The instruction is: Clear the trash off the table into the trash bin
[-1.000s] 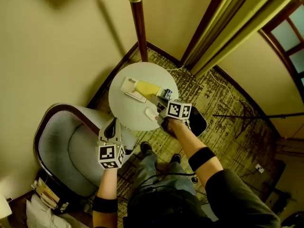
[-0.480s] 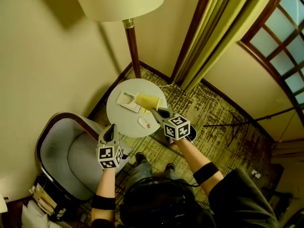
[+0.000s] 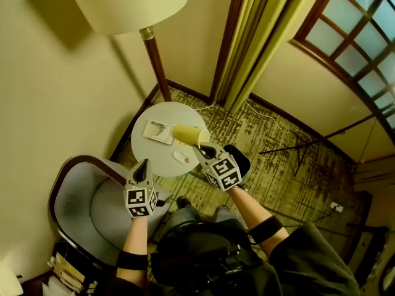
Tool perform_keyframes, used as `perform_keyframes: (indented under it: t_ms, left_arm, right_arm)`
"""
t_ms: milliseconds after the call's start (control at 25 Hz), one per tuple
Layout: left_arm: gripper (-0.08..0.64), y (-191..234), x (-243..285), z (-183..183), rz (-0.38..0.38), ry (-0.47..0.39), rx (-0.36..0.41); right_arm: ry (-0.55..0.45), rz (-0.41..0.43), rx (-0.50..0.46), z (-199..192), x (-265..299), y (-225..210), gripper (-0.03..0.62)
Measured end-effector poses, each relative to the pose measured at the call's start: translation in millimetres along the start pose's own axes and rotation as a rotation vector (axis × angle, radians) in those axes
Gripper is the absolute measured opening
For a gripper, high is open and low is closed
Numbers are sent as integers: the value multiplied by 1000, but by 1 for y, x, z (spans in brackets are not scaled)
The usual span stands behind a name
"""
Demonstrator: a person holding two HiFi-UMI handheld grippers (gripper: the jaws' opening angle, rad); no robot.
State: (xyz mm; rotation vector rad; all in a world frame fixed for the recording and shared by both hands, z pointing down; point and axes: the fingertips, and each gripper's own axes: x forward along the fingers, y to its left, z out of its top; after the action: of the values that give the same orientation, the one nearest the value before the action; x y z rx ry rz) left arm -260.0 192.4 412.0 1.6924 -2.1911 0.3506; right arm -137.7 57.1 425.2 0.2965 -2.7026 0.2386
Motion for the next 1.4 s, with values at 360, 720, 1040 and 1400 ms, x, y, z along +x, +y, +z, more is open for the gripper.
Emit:
perform_keyframes:
  t_ms: [360, 720, 1040, 1400]
  left_arm:
    - [0, -91, 51, 3, -218, 28, 72]
    - [0, -223, 122, -13, -360, 73, 125]
    - [0, -315, 184, -66, -456, 189, 121]
    - [0, -356, 273, -186, -483, 319, 154]
  right_arm:
    - [41, -178, 46, -43, -60, -56, 20]
    - [129, -276, 77, -117, -115, -155, 20]
    - [247, -276, 138, -204, -122, -207, 20]
    - [358, -268, 241, -359, -77, -258, 20]
